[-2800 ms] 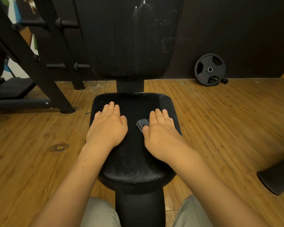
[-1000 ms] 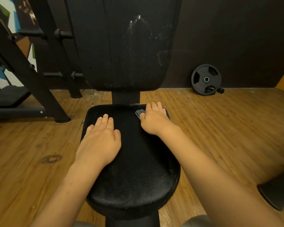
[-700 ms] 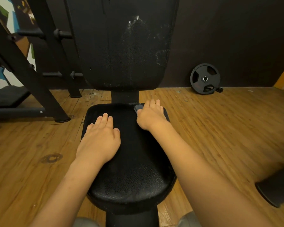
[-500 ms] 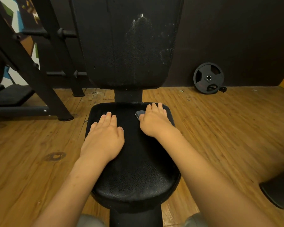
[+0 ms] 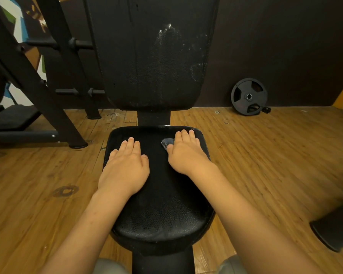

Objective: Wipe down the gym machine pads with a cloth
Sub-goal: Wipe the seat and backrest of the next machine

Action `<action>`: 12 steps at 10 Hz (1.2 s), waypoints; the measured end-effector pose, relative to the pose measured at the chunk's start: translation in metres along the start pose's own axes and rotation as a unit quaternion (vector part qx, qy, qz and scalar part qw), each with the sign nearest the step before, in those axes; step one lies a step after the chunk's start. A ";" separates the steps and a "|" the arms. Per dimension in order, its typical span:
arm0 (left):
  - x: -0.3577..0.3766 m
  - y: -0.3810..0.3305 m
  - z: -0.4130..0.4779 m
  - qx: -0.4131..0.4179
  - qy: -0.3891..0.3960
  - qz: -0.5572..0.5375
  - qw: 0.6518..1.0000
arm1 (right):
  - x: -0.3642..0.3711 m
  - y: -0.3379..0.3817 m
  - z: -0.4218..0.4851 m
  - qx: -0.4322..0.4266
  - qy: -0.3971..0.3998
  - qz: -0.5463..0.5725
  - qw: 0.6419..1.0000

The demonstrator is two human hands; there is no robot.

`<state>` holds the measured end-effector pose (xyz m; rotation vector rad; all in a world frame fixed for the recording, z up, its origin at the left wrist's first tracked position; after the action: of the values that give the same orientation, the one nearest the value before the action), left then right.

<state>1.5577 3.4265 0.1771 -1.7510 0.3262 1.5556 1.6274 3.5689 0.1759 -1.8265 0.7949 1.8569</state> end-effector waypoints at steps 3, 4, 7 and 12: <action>0.000 0.001 0.001 0.000 -0.001 0.000 1.000 | -0.015 -0.004 0.054 0.020 0.005 0.004 1.000; 0.001 0.002 0.002 0.000 -0.005 0.000 1.000 | -0.014 0.000 0.027 0.019 -0.016 0.015 1.000; -0.001 0.000 0.001 -0.001 -0.006 0.001 1.000 | -0.009 0.003 0.000 -0.010 0.002 0.003 1.000; 0.001 0.000 0.002 0.003 -0.010 0.007 1.000 | -0.005 -0.006 -0.055 -0.060 0.020 0.012 0.998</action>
<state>1.5560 3.4280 0.1761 -1.7312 0.3328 1.5800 1.6729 3.5381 0.1816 -1.9402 0.7365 1.9267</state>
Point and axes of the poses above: each hand's wrist, its own z-axis towards the middle knuckle, its own x-axis out of the palm, y = z × x, the point moved 8 cm from there along z, towards the middle knuckle, and after that the axes turned 8 degrees about -z, right-handed, at the moved point
